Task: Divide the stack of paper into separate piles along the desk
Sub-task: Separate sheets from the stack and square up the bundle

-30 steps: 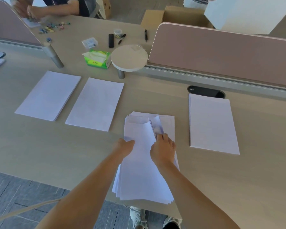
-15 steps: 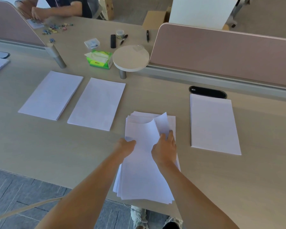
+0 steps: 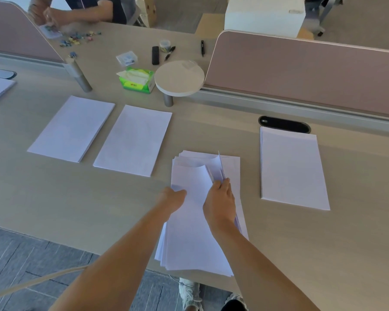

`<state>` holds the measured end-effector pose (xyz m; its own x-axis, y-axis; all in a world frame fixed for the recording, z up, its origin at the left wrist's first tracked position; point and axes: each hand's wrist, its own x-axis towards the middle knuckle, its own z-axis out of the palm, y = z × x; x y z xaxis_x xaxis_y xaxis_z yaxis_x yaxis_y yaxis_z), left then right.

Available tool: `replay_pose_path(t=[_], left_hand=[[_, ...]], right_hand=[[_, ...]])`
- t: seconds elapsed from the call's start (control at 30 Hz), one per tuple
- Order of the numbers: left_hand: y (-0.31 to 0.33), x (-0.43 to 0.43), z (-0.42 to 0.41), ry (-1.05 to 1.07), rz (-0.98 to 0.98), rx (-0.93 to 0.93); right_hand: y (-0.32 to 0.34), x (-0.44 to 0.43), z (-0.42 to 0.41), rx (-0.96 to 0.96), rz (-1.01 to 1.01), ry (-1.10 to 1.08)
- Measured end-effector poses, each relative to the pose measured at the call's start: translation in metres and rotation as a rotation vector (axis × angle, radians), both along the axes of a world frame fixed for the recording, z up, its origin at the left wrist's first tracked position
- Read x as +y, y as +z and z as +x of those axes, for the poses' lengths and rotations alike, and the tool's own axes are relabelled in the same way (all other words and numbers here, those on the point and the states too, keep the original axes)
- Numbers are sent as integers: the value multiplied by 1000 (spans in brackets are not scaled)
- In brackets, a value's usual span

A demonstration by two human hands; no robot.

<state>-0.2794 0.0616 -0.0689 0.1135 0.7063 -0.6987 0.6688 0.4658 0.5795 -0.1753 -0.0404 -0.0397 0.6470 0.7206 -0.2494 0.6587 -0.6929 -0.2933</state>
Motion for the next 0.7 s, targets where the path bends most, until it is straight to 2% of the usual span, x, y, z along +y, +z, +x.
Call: replay_pose_path(t=[0.13, 0.2, 0.33, 0.43, 0.5, 0.7], left_hand=[[2, 1, 1, 4, -2, -5], [0, 2, -1, 5, -1, -10], [-4, 2, -3, 0, 14, -22], [-6, 1, -4, -4, 21, -25], [-6, 1, -5, 2, 30, -31], [5, 5, -8, 19, 39, -60]], right_hand=[[1, 5, 5, 17, 83, -96], [3, 7, 16, 136, 137, -258], [-8, 5, 52, 424, 56, -501], [-12, -4, 71, 726, 153, -551], [-9, -10, 76, 849, 184, -584], [16, -14, 81, 1015, 233, -488]])
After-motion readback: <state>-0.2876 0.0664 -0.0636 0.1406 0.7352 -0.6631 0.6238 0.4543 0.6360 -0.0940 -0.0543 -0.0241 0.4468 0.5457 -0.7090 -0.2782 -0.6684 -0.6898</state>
